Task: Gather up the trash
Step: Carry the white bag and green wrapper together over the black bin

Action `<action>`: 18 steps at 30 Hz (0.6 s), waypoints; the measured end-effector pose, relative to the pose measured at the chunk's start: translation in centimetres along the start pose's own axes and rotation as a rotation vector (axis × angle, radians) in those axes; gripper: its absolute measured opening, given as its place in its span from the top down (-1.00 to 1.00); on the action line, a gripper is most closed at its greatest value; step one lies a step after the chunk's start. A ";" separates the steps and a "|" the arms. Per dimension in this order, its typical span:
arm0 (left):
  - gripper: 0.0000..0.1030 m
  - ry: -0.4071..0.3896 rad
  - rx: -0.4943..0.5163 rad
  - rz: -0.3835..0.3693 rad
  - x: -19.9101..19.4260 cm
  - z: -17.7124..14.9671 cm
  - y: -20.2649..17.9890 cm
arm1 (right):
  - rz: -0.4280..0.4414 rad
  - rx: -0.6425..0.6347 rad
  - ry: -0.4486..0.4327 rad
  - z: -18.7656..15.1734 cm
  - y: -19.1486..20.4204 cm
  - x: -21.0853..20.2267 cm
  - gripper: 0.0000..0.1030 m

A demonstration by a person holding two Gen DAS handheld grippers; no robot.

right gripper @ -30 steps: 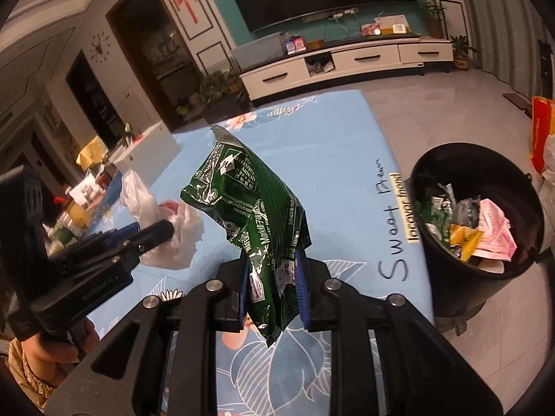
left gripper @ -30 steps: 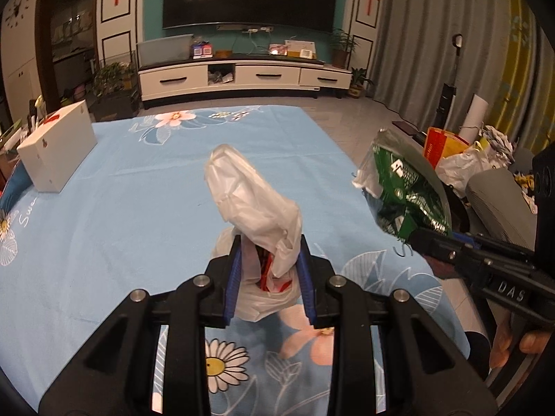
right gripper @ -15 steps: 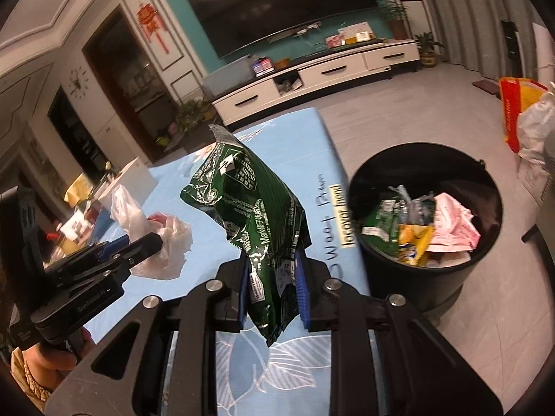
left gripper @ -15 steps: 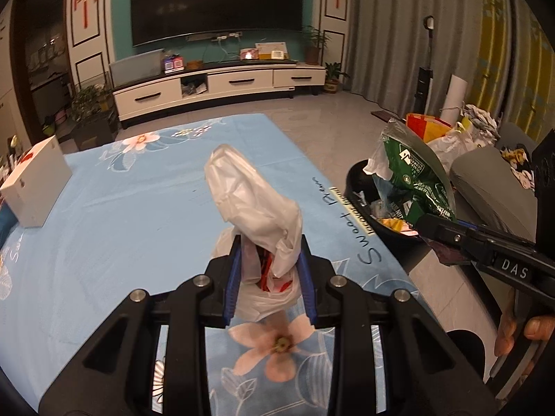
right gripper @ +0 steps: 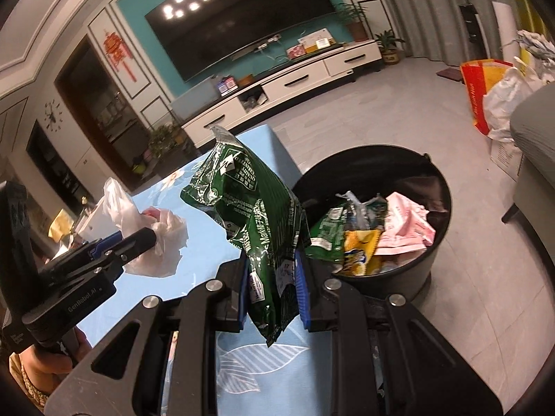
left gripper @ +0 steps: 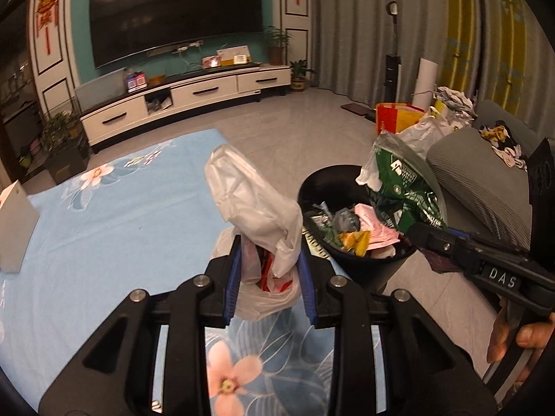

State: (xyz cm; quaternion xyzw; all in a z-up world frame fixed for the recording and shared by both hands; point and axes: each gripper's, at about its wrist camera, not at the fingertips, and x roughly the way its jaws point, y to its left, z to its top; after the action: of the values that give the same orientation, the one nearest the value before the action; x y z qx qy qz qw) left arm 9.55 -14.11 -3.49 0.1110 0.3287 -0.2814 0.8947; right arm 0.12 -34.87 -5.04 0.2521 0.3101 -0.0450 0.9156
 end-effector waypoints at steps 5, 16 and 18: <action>0.40 0.003 0.034 -0.028 1.5 1.1 -1.7 | -0.020 0.035 -0.010 0.2 -1.9 0.1 0.55; 0.40 0.029 0.088 -0.062 4.5 2.3 -4.3 | -0.043 0.089 -0.022 0.3 -4.6 0.8 0.55; 0.40 0.030 0.097 -0.065 5.0 2.6 -4.7 | -0.049 0.096 -0.025 0.4 -5.0 0.9 0.55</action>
State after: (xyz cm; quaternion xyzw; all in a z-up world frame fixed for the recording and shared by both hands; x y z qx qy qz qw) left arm 11.34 -21.10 -4.78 0.1478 0.3317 -0.3244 0.8735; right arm -0.15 -39.39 -7.46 0.2874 0.3023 -0.0855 0.9048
